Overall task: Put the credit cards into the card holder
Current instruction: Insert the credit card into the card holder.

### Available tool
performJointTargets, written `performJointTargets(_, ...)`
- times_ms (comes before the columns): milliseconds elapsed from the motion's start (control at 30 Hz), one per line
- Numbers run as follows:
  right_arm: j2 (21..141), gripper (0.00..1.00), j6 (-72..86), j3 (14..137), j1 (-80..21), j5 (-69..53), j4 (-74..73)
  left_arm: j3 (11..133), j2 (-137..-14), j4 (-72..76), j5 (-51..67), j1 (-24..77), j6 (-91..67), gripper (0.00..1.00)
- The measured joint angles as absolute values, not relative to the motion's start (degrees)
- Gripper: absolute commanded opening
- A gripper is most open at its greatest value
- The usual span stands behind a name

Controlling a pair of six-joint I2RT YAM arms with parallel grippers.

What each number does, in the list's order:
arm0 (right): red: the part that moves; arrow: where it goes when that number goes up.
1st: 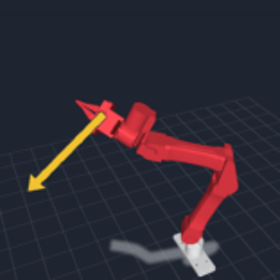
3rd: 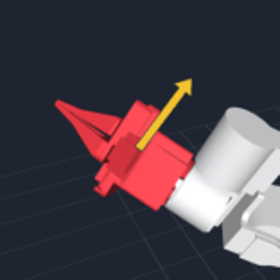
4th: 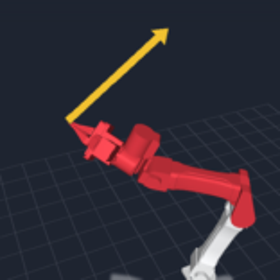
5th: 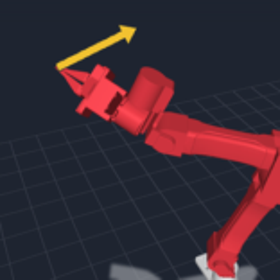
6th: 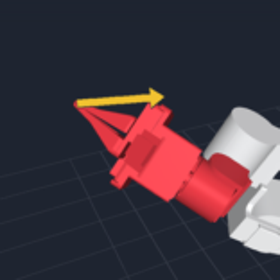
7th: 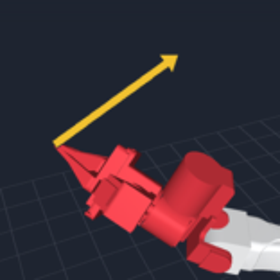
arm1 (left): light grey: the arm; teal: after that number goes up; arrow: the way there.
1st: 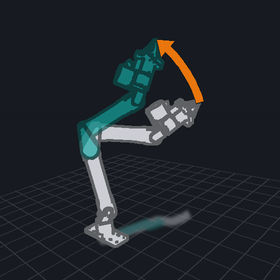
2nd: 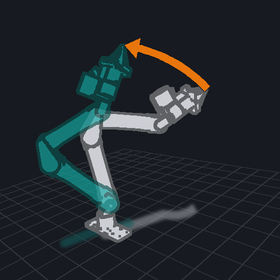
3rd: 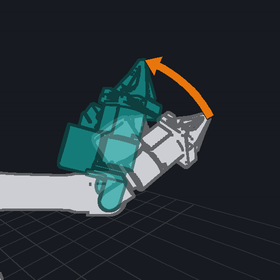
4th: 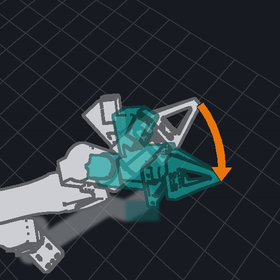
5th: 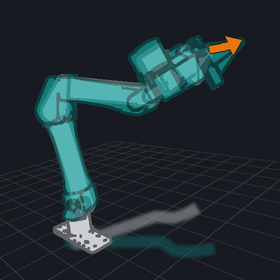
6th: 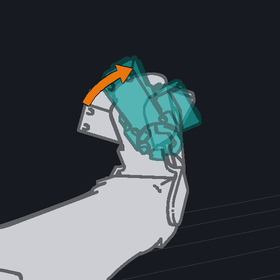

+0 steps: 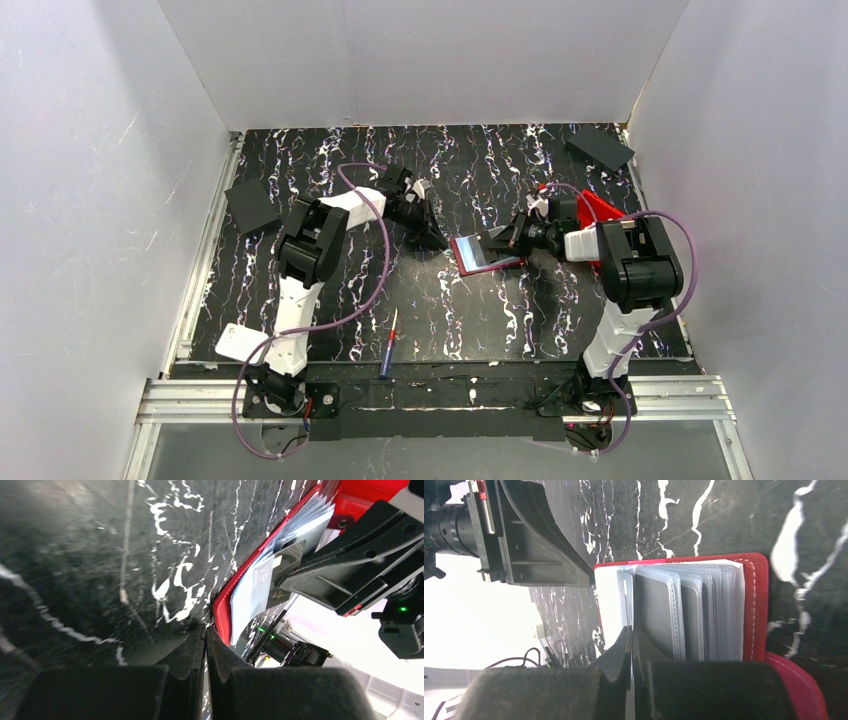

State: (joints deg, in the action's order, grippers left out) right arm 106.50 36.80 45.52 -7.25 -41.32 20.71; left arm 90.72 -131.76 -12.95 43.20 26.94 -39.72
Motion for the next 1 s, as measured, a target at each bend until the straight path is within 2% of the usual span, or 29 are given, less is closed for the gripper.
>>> performJointTargets(100,106.5,0.02,40.7,44.0,-9.3,-39.6,24.8,91.4,-131.8,-14.6,42.8,25.8,-38.1,0.03)
performJointTargets(267,106.5,0.24,44.6,42.6,-11.7,-36.8,28.4,91.7,-131.5,-16.7,42.5,25.3,-35.7,0.04)
performJointTargets(567,101.5,0.6,30.7,53.1,-13.9,-26.2,2.9,88.2,-127.4,-19.9,40.2,25.3,-32.7,0.07)
performJointTargets(767,100.4,0.69,22.6,58.7,-15.2,-18.2,-10.3,85.6,-126.7,-17.0,40.9,27.6,-35.7,0.07)
performJointTargets(1000,99.8,0.8,17.8,61.4,-15.9,-14.0,-18.2,85.5,-126.7,-12.1,42.3,32.2,-40.0,0.07)
